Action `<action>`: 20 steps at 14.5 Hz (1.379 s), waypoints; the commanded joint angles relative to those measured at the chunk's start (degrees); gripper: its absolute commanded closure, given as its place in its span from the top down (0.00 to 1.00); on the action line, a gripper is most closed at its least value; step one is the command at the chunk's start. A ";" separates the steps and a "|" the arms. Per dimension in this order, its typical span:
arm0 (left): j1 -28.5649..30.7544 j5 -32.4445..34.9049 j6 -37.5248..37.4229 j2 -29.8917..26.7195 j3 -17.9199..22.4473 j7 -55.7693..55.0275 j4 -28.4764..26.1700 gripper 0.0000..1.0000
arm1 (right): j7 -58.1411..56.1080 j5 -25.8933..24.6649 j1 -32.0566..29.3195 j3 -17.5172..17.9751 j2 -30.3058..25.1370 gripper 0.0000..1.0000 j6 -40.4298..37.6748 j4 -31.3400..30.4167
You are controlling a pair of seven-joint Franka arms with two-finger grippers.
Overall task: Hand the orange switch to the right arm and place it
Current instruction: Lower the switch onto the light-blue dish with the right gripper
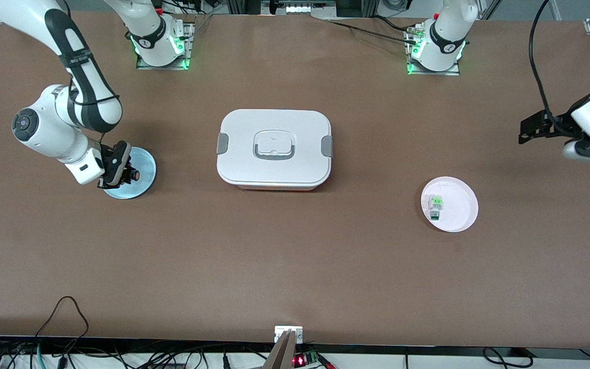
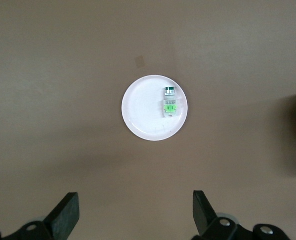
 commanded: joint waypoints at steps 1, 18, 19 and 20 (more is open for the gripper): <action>-4.69 1.58 6.22 -5.77 3.84 -0.54 -9.03 1.00 | -2.00 -0.56 -2.30 1.01 2.21 0.14 2.29 -0.68; -4.78 1.58 5.63 -5.69 3.14 -0.80 -9.84 1.00 | 24.32 0.23 1.04 1.27 -1.65 1.00 -23.77 19.15; -4.79 1.58 5.63 -5.69 3.06 -0.89 -9.84 1.00 | 28.54 0.23 0.95 1.18 -1.91 1.00 -26.16 21.01; -4.79 1.58 5.63 -5.60 3.06 -0.81 -9.84 1.00 | 31.28 0.15 0.95 1.18 -2.79 1.00 -27.58 22.16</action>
